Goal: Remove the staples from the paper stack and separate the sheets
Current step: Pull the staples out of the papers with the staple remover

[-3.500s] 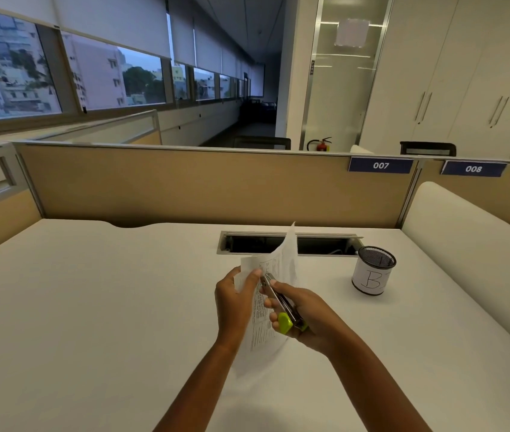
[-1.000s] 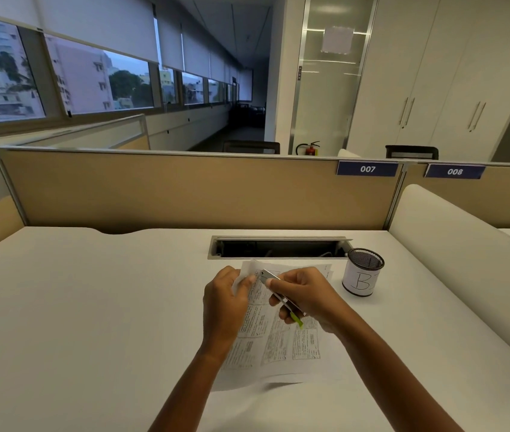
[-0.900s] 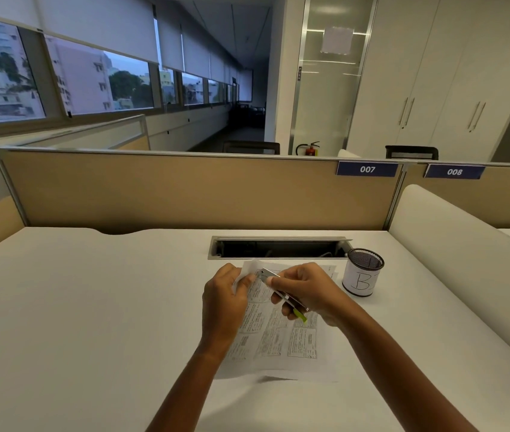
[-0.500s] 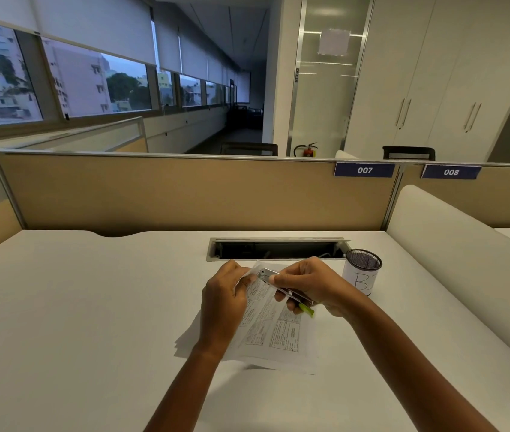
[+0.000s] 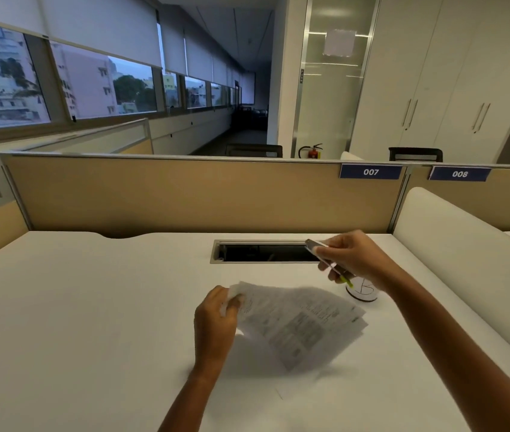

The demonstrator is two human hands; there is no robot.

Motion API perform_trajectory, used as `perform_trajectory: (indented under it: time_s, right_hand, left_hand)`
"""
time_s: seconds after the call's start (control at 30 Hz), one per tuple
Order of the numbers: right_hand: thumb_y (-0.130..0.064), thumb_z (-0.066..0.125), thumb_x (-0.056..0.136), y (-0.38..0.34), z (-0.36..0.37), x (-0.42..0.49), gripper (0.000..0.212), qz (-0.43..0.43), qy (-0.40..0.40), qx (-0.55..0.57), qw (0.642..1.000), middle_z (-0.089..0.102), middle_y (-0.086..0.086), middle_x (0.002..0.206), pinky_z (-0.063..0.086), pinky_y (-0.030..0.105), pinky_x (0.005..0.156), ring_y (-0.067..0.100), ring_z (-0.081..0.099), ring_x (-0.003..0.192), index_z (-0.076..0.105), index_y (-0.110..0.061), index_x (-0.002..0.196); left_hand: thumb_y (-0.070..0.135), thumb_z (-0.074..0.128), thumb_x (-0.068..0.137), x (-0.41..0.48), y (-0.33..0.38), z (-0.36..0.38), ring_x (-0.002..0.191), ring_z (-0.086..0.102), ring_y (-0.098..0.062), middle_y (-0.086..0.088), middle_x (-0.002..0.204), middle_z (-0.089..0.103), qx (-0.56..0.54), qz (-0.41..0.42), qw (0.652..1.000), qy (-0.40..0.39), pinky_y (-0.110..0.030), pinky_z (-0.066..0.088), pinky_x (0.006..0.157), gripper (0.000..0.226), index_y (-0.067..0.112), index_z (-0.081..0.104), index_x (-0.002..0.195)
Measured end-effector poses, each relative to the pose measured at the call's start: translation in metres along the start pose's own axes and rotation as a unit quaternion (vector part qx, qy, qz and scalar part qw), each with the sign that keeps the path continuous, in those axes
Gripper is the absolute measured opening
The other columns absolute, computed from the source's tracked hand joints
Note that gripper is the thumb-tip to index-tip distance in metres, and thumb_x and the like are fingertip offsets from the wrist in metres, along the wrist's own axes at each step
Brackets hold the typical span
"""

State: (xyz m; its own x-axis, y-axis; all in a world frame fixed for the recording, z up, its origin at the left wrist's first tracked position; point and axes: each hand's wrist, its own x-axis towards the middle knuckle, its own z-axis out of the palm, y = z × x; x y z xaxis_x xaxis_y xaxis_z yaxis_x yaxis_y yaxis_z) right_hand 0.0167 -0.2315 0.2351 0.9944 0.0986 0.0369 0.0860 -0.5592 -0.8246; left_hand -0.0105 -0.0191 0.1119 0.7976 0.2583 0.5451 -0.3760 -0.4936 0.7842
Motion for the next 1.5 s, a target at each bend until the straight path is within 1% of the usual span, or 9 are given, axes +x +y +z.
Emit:
perform_trajectory:
  time_s: [0.2, 0.4, 0.47, 0.57, 0.77, 1.0, 1.17, 1.33, 1.5]
  right_hand:
    - [-0.019, 0.057, 0.088, 0.015, 0.054, -0.015, 0.007, 0.045, -0.079, 0.037, 0.995, 0.066, -0.001, 0.076, 0.049, 0.014, 0.047, 0.007, 0.062, 0.056, 0.063, -0.02, 0.087]
    - [-0.016, 0.061, 0.084, 0.028, 0.089, -0.02, 0.026, -0.016, -0.043, -0.028, 0.999, 0.062, 0.001, 0.087, 0.044, 0.01, 0.047, 0.001, 0.059, 0.059, 0.058, -0.009, 0.11]
    - [-0.019, 0.062, 0.084, 0.031, 0.096, -0.022, 0.027, -0.034, -0.013, -0.044, 0.998, 0.062, -0.001, 0.089, 0.043, 0.009, 0.046, 0.001, 0.059, 0.059, 0.059, -0.012, 0.11]
    - [-0.022, 0.063, 0.082, 0.034, 0.1, -0.025, 0.028, -0.062, 0.045, -0.049, 0.996, 0.065, 0.003, 0.1, 0.047, 0.011, 0.056, 0.008, 0.059, 0.071, 0.06, -0.017, 0.11]
    - [-0.028, 0.064, 0.082, 0.035, 0.102, -0.03, 0.029, -0.108, 0.104, -0.088, 0.985, 0.068, 0.001, 0.107, 0.038, 0.004, 0.058, 0.006, 0.054, 0.078, 0.063, -0.02, 0.11]
    - [-0.028, 0.065, 0.081, 0.033, 0.107, -0.033, 0.032, -0.136, 0.136, -0.101, 0.976, 0.068, 0.002, 0.113, 0.043, 0.015, 0.071, 0.015, 0.062, 0.093, 0.063, -0.019, 0.112]
    - [-0.028, 0.064, 0.082, 0.031, 0.109, -0.037, 0.032, -0.152, 0.156, -0.14, 0.966, 0.068, 0.001, 0.113, 0.036, 0.006, 0.064, 0.016, 0.063, 0.095, 0.062, -0.021, 0.114]
    - [-0.028, 0.058, 0.087, 0.029, 0.109, -0.041, 0.036, -0.186, 0.156, -0.206, 0.948, 0.065, 0.0, 0.116, 0.037, 0.01, 0.073, 0.018, 0.063, 0.097, 0.056, -0.023, 0.122]
    - [-0.022, 0.061, 0.084, 0.023, 0.111, -0.045, 0.036, -0.222, 0.138, -0.258, 0.93, 0.068, 0.008, 0.111, 0.053, 0.026, 0.08, 0.026, 0.067, 0.09, 0.058, -0.016, 0.12]
  left_hand:
    - [0.018, 0.058, 0.084, 0.011, 0.013, 0.009, 0.065, 0.06, -0.022, -0.009, 0.08, 0.064, -0.116, -0.182, 0.976, 0.027, -0.014, 0.048, 0.046, 0.01, 0.011, 0.06, 0.077]
    - [0.022, 0.058, 0.084, 0.005, 0.027, 0.013, 0.079, 0.065, -0.034, -0.013, 0.089, 0.067, -0.233, -0.301, 0.925, -0.013, -0.041, 0.056, 0.07, 0.014, 0.009, 0.062, 0.088]
    - [0.022, 0.057, 0.084, 0.003, 0.031, 0.014, 0.075, 0.064, -0.032, -0.012, 0.085, 0.066, -0.258, -0.321, 0.911, -0.028, -0.038, 0.056, 0.066, 0.012, 0.012, 0.063, 0.086]
    - [0.023, 0.057, 0.084, 0.001, 0.035, 0.014, 0.067, 0.061, -0.025, -0.008, 0.076, 0.064, -0.275, -0.323, 0.905, -0.035, -0.03, 0.052, 0.056, 0.01, 0.018, 0.062, 0.077]
    - [0.026, 0.055, 0.085, -0.001, 0.038, 0.016, 0.07, 0.06, -0.025, -0.007, 0.077, 0.063, -0.265, -0.306, 0.914, -0.033, -0.031, 0.052, 0.061, 0.012, 0.017, 0.061, 0.084]
    - [0.028, 0.055, 0.084, -0.003, 0.04, 0.017, 0.068, 0.058, -0.021, 0.0, 0.071, 0.062, -0.233, -0.277, 0.932, -0.018, -0.024, 0.046, 0.054, 0.013, 0.024, 0.061, 0.073]
    - [0.026, 0.057, 0.084, -0.005, 0.041, 0.018, 0.065, 0.058, -0.019, 0.002, 0.067, 0.062, -0.234, -0.275, 0.933, -0.003, -0.023, 0.045, 0.052, 0.019, 0.027, 0.059, 0.066]
    - [0.027, 0.059, 0.082, 0.0, 0.041, 0.019, 0.074, 0.057, -0.023, -0.002, 0.073, 0.06, -0.24, -0.303, 0.922, -0.019, -0.025, 0.046, 0.057, 0.013, 0.024, 0.057, 0.07]
    - [0.026, 0.058, 0.083, 0.004, 0.043, 0.02, 0.082, 0.059, -0.029, -0.011, 0.09, 0.062, -0.222, -0.317, 0.922, -0.028, -0.035, 0.048, 0.07, 0.016, 0.012, 0.058, 0.091]
